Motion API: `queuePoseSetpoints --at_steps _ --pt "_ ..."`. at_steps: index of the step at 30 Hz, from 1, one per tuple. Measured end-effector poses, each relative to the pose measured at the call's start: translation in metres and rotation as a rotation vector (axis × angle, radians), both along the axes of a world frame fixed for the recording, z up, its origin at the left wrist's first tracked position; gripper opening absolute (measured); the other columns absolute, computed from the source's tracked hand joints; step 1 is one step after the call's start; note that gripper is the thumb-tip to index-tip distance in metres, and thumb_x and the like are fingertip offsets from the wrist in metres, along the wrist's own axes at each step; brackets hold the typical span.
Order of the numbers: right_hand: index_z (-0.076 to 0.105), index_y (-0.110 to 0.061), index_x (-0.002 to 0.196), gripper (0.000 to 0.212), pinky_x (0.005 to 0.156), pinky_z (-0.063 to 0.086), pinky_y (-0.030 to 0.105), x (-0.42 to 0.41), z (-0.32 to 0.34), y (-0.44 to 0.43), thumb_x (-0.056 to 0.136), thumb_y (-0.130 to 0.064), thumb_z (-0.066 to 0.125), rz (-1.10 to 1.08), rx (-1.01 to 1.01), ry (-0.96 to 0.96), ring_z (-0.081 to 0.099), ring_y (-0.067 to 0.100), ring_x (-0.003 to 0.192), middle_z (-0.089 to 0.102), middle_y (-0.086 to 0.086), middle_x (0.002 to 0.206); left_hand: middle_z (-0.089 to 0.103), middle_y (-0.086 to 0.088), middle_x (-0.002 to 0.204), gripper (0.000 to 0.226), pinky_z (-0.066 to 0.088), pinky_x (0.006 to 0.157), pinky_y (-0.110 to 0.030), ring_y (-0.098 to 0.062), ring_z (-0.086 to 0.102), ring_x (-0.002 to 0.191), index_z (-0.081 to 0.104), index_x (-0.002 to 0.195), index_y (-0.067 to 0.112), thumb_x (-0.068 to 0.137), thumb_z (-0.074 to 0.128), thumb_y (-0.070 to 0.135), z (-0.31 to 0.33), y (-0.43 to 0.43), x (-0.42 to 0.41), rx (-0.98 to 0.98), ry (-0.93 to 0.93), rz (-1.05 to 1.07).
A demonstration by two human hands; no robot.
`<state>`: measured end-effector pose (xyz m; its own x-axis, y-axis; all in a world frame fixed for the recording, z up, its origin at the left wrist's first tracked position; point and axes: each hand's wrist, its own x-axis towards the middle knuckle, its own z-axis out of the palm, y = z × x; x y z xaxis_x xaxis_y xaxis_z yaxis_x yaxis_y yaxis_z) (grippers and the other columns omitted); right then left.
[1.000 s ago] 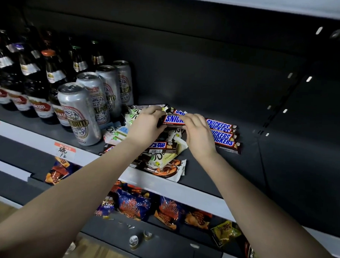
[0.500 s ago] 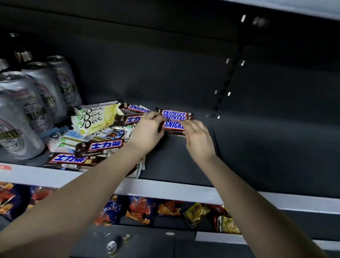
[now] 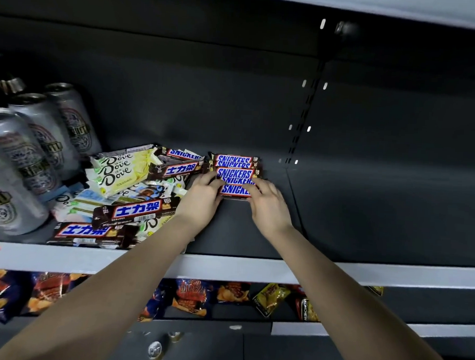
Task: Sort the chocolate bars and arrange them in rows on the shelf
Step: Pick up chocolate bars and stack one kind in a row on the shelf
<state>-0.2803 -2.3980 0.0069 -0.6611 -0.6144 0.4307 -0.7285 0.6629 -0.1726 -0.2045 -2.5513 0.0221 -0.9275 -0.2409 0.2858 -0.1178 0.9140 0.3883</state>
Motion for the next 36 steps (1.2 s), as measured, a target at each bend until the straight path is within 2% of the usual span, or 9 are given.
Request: queuePoseSetpoints --at_steps 3,5,8,11,17,21,27,31,36 --pt "0.046 -0.019 0.133 0.042 0.115 0.016 0.046 -0.001 -0.001 -0.001 0.092 -0.01 0.051 -0.058 0.047 -0.062 0.02 0.037 0.139 0.028 0.015 0.149 0.033 -0.012 0.148 0.037 0.03 0.111 -0.036 -0.029 0.033 0.135 0.047 0.131 0.01 0.095 0.05 0.014 -0.002 0.001 -0.002 0.047 -0.021 0.012" --pt "0.039 -0.023 0.136 0.042 0.115 0.014 0.045 -0.003 -0.002 -0.001 0.096 -0.014 0.046 -0.061 0.061 -0.135 0.014 0.036 0.14 0.024 0.012 0.151 0.038 -0.013 0.144 0.035 0.035 0.108 -0.038 -0.03 0.038 0.131 0.047 0.129 0.009 0.094 0.05 0.013 -0.003 0.001 -0.004 0.059 -0.03 0.014" --pt "0.041 -0.022 0.135 0.041 0.108 0.031 0.039 -0.004 -0.003 -0.001 0.096 -0.012 0.046 -0.019 -0.037 -0.224 0.022 0.03 0.135 0.032 0.009 0.146 0.049 -0.012 0.131 0.033 0.04 0.101 -0.041 -0.03 0.044 0.122 0.049 0.126 0.009 0.093 0.052 0.012 -0.005 0.0 -0.005 0.051 -0.017 0.013" --pt "0.047 -0.018 0.132 0.04 0.104 0.038 0.038 -0.004 -0.002 -0.001 0.093 -0.007 0.049 0.009 -0.107 -0.243 0.03 0.026 0.128 0.04 0.009 0.139 0.05 -0.014 0.125 0.034 0.04 0.1 -0.041 -0.03 0.044 0.12 0.049 0.126 0.009 0.092 0.053 0.012 -0.006 0.0 -0.004 0.052 -0.005 0.027" --pt "0.052 -0.018 0.125 0.04 0.101 0.038 0.036 -0.004 -0.003 -0.002 0.088 -0.004 0.054 0.027 -0.15 -0.215 0.033 0.029 0.124 0.034 0.008 0.145 0.028 -0.019 0.144 0.032 0.033 0.102 -0.043 -0.039 0.028 0.13 0.042 0.124 0.013 0.093 0.047 0.011 -0.007 0.003 -0.005 0.063 -0.078 0.09" --pt "0.048 -0.02 0.126 0.039 0.099 0.039 0.038 -0.005 -0.005 -0.003 0.09 -0.006 0.051 0.006 -0.105 -0.248 0.035 0.03 0.122 0.041 0.005 0.139 0.047 -0.017 0.127 0.031 0.038 0.095 -0.043 -0.035 0.041 0.116 0.037 0.122 0.013 0.093 0.046 0.012 -0.009 0.002 -0.007 0.06 -0.11 0.079" --pt "0.054 -0.015 0.124 0.037 0.099 0.038 0.033 -0.004 -0.002 0.0 0.088 -0.003 0.054 0.043 -0.17 -0.257 0.036 0.025 0.122 0.05 0.006 0.132 0.048 -0.016 0.124 0.03 0.041 0.092 -0.038 -0.029 0.041 0.118 0.043 0.121 0.012 0.092 0.049 0.009 -0.007 0.002 -0.004 0.115 -0.041 0.063" --pt "0.062 -0.012 0.116 0.035 0.098 0.044 0.039 -0.003 -0.004 0.001 0.084 0.001 0.061 0.085 -0.25 -0.199 0.044 0.029 0.119 0.058 0.011 0.121 0.053 -0.014 0.125 0.029 0.042 0.092 -0.034 -0.028 0.045 0.119 0.049 0.118 0.011 0.09 0.055 0.007 -0.005 0.0 -0.001 0.174 0.037 0.07" --pt "0.066 -0.011 0.114 0.04 0.098 0.037 0.031 -0.002 0.002 -0.003 0.078 0.008 0.065 0.106 -0.355 -0.103 0.048 0.034 0.118 0.06 0.015 0.119 0.061 -0.013 0.113 0.028 0.035 0.082 -0.022 -0.027 0.054 0.108 0.058 0.113 0.007 0.086 0.062 0.007 0.002 0.0 0.001 0.215 0.186 0.108"
